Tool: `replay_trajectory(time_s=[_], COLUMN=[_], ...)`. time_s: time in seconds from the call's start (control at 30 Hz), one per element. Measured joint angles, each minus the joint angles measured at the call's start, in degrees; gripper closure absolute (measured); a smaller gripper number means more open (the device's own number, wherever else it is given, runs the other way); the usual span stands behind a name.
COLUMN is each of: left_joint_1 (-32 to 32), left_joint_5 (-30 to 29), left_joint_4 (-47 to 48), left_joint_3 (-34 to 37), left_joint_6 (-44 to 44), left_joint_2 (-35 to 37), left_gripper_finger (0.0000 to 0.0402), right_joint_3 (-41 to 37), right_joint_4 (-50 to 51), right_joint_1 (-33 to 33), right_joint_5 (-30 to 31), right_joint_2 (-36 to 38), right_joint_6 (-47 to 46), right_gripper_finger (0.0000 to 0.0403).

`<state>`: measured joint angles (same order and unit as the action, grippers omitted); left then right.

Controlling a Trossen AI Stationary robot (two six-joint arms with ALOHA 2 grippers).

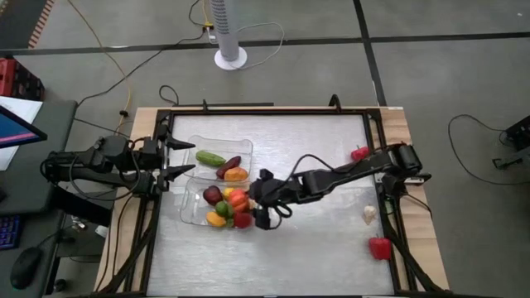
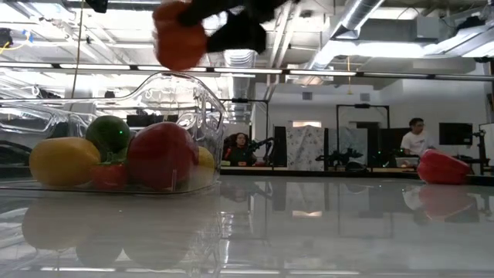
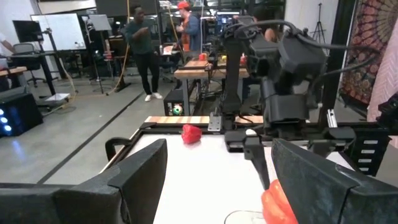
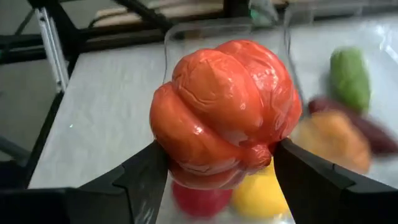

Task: Sort produce into baskets
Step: Put the orange pumpkin into the top transparent bin

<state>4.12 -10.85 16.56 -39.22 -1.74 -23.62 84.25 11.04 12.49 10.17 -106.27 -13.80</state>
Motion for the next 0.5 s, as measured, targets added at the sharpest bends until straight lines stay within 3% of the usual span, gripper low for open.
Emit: replay_trajectory(time_s=[0.27,0.5], left_joint_1=[0.02,0.02], left_joint_5=[-0.02,-0.02], left_joint_4=[0.18,0.52], left_joint_3=[0.0,0.0], left_joint_6=[0.0,-0.06], left_joint_2=[0.0,0.0], left_gripper_finger=[0.0127,0.0127], right_joint_3=[9.83,10.53], right_joint_4=[2.41,3.4], right_joint_1=[-4.11,-10.78], right_joint_5=[0.22,0.67], right_joint_2=[-5.91,-6.61], right_joint_6=[10.24,13.09], right_gripper_finger=[0.0106,0.0106])
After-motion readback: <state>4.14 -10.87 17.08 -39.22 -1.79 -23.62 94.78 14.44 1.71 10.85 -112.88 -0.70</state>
